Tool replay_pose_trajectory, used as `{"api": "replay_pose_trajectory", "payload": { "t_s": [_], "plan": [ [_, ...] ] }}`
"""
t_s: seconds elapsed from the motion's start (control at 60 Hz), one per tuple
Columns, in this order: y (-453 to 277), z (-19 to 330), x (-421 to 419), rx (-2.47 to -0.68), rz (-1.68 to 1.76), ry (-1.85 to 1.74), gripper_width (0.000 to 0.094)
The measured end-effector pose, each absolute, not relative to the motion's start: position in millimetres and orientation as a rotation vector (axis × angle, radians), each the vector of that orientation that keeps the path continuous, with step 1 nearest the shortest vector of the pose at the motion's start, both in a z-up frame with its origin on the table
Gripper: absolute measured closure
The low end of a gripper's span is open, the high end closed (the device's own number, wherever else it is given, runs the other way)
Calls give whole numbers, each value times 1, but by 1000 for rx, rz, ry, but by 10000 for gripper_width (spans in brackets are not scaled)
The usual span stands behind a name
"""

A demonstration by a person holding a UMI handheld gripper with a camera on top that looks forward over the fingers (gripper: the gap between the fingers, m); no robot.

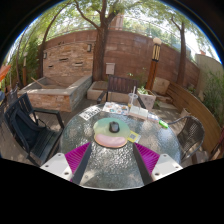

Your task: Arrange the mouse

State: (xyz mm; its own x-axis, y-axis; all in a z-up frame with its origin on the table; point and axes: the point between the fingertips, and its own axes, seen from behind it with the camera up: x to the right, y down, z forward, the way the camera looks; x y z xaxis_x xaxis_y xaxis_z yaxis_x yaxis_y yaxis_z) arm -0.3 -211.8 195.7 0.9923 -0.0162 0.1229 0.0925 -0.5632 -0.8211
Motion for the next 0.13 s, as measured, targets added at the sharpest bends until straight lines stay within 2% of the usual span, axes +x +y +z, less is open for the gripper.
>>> {"api": "replay_pose_trajectory", "payload": {
  "t_s": [0.133],
  "plan": [
    [-214, 204, -1, -2149, -147, -53, 74]
  ]
}}
